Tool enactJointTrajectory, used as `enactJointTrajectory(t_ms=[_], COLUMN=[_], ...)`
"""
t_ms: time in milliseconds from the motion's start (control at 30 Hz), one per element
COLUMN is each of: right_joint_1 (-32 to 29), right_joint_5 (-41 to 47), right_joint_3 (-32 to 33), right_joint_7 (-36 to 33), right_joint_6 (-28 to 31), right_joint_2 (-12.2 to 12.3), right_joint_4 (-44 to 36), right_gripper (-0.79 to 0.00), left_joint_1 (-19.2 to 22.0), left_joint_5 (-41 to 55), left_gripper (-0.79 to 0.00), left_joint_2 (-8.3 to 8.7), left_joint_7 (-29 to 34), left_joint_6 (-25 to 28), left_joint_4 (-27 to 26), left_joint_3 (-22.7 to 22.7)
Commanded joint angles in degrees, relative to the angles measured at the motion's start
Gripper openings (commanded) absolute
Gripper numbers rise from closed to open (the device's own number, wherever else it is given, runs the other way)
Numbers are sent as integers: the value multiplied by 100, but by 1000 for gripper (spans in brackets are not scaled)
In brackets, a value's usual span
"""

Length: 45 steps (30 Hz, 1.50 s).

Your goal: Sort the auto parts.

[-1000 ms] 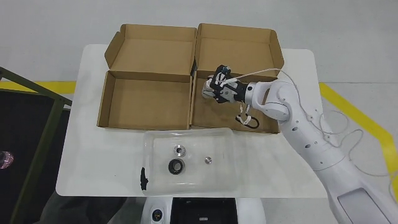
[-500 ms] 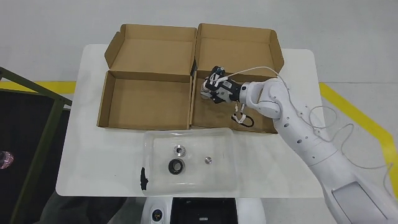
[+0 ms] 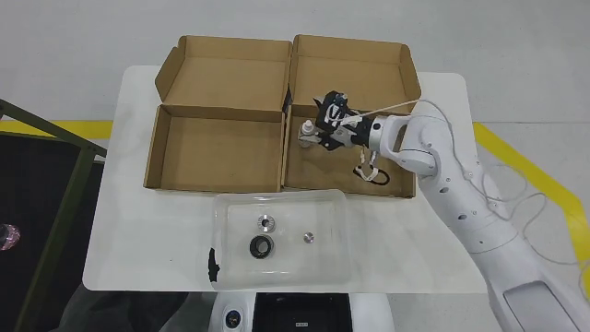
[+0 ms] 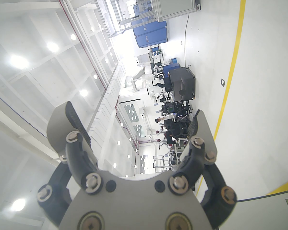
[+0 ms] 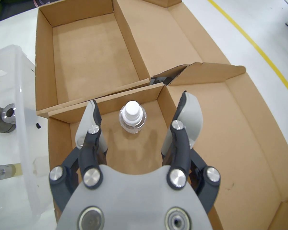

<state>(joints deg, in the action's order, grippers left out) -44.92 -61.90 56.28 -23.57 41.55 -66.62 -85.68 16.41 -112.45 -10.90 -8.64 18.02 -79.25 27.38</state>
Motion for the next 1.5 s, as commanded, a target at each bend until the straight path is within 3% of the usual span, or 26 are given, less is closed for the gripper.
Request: enactJointTrajectory(t_ms=[0, 333, 567, 700, 967, 1000, 1067, 1467], right_joint_1=[-124, -948, -1606, -2008, -2494, -2526, -2562, -2523], right_joint_5=[-6, 474, 616, 614, 435, 411, 316, -51], right_joint_3=[143, 676, 945, 995, 782, 750, 701, 145], right_joint_7=[-61, -752, -1208, -1398, -1784, -1836, -1973, -2506], right_joint_6=[61, 551, 615, 644, 827, 860, 896, 862], right_joint_2=[47, 275, 414, 480, 568, 578, 598, 634], right_joint_4=[-278, -1753, -2728, -3106, -3527, -3555, -3607, -3566], right_gripper=[-200, -182, -126, -139, -139, -175, -206, -222], left_joint_1=[0, 0, 0, 0, 0, 0, 0, 0], left_joint_5=[0, 0, 0, 0, 0, 0, 0, 0], left_gripper=[0, 0, 0, 0, 0, 0, 0, 0], left_joint_2=[0, 0, 0, 0, 0, 0, 0, 0], left_joint_7=[0, 0, 0, 0, 0, 0, 0, 0], left_joint_6=[0, 0, 0, 0, 0, 0, 0, 0], left_joint_4=[0, 0, 0, 0, 0, 0, 0, 0], left_joint_3=[0, 0, 0, 0, 0, 0, 0, 0])
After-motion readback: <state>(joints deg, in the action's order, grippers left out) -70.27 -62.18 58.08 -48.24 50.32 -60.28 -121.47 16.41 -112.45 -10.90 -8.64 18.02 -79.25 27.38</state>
